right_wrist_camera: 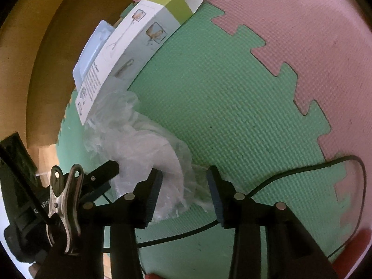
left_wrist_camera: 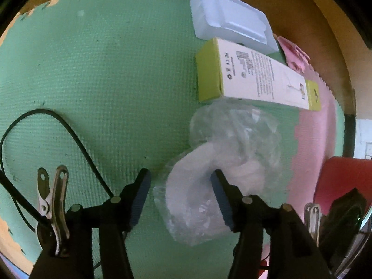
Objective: Collect trash
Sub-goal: 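Lower both grippers onto the clear plastic bag and close them on it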
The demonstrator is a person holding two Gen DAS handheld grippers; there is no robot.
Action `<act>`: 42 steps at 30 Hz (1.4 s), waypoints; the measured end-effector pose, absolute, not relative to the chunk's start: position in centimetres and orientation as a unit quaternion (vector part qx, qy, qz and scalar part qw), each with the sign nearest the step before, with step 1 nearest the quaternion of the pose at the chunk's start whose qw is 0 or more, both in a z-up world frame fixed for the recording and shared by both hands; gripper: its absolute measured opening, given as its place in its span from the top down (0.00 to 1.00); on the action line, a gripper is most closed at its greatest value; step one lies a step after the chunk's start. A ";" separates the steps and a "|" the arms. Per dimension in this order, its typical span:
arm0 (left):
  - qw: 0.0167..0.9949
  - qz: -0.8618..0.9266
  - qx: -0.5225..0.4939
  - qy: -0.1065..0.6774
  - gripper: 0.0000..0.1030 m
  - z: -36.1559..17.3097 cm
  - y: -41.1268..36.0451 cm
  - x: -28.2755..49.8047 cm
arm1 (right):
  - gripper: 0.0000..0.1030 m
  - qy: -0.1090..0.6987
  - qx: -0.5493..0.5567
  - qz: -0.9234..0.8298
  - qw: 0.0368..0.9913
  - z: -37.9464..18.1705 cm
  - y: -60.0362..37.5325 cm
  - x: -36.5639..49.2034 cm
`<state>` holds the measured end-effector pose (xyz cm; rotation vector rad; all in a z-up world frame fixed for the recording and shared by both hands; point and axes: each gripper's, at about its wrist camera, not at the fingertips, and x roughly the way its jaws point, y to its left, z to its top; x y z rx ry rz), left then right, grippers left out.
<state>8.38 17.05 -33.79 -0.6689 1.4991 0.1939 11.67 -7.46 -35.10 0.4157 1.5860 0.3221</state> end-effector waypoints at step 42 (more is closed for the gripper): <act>0.723 0.030 -0.285 0.628 0.90 -22.7 14.8 6.4 | 0.98 0.650 0.201 0.199 0.706 -26.1 -10.0 10.5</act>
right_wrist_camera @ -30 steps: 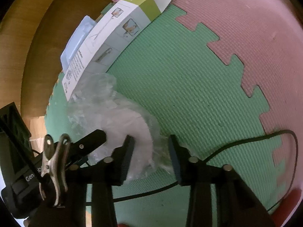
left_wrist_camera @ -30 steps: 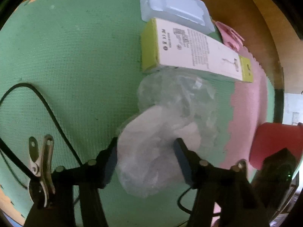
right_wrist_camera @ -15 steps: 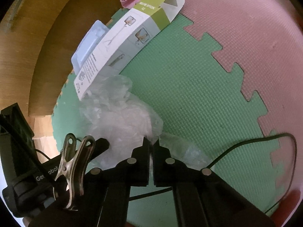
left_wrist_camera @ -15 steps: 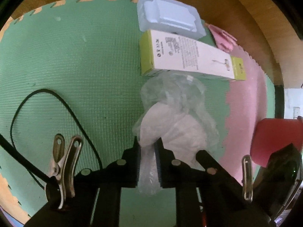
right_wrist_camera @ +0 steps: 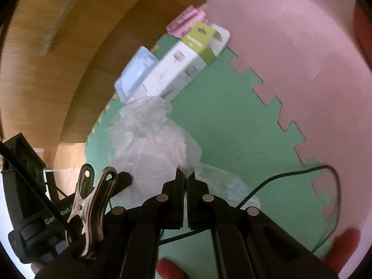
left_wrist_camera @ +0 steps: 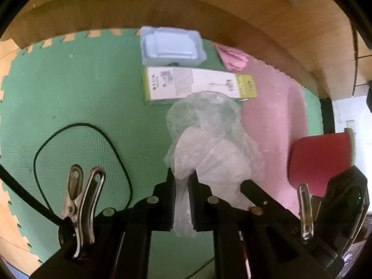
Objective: Collect trash
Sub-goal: 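Lower both grippers onto the clear plastic bag and close them on it, then lift the clear bag with both grippers and carry it over the bucket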
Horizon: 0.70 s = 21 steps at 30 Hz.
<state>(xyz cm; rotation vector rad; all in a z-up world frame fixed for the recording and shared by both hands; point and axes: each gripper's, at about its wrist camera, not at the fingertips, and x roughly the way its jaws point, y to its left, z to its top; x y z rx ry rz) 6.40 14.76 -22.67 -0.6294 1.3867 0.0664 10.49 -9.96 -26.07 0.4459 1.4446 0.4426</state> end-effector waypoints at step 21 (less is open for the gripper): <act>0.813 -0.005 -0.250 0.526 0.91 -4.8 9.9 4.6 | 0.98 0.549 0.190 0.236 0.779 -8.8 -14.2 8.4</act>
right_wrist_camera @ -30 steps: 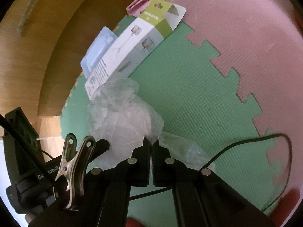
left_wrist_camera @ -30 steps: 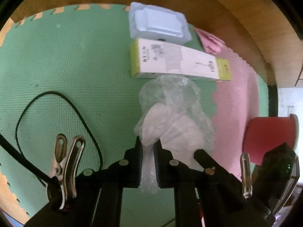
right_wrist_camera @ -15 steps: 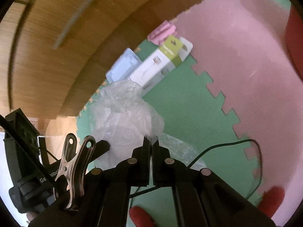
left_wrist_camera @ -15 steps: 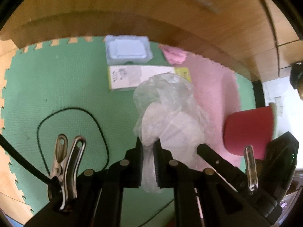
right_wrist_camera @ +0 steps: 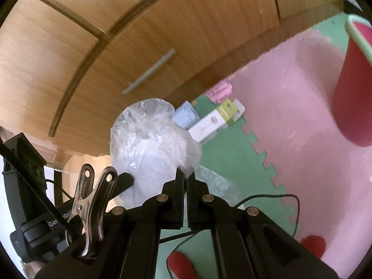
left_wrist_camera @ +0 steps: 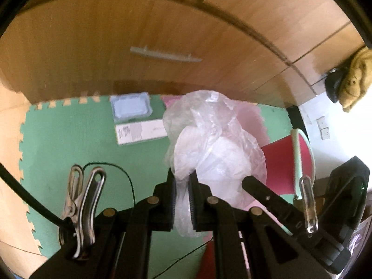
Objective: Collect trash
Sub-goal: 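Lift the clear bag with both grippers and carry it over the bucket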
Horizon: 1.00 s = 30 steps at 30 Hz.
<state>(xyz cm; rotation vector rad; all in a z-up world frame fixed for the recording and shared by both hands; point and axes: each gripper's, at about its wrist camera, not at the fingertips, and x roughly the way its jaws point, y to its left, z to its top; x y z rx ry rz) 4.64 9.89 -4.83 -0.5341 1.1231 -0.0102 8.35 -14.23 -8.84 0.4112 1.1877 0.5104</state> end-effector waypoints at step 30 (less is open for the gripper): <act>0.869 -0.122 -0.224 0.425 0.91 12.4 -5.2 6.0 | 0.98 0.407 0.222 0.213 0.860 8.9 -29.5 6.2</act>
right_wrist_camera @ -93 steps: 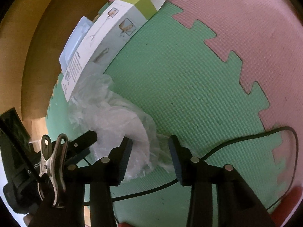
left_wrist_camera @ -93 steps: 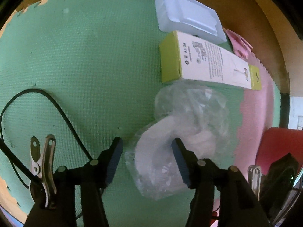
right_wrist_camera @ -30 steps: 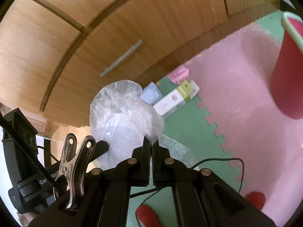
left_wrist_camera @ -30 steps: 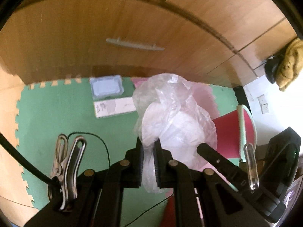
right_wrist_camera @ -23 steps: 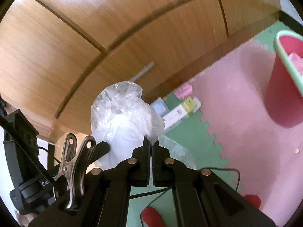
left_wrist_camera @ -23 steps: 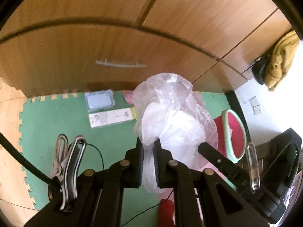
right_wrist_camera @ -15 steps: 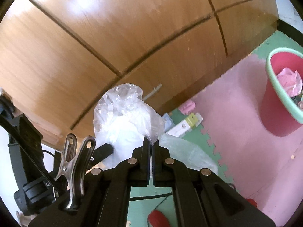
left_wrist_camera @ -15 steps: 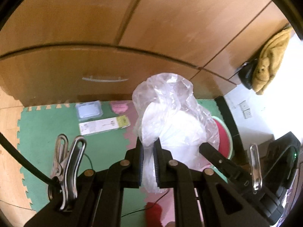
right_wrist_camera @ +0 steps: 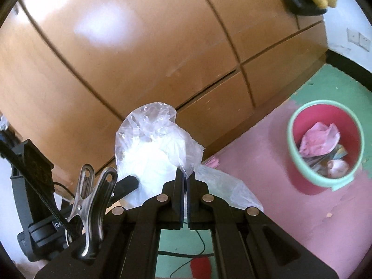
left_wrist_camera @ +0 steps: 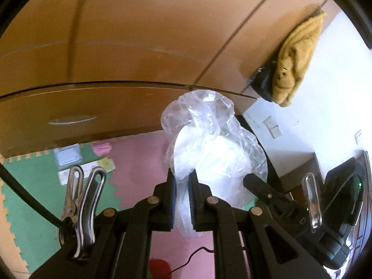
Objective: Collect trash
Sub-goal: 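Lift the clear bag with both grippers and carry it over the bucket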
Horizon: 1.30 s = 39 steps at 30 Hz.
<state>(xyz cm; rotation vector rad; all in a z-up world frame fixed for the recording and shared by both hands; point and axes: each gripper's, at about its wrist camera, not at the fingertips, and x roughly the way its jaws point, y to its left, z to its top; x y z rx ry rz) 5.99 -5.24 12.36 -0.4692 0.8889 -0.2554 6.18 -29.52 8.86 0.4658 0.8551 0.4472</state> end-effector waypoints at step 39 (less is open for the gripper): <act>0.809 -0.235 -0.153 0.516 0.90 0.9 -29.0 19.4 | 0.98 0.376 0.310 0.028 0.873 0.2 -50.1 12.7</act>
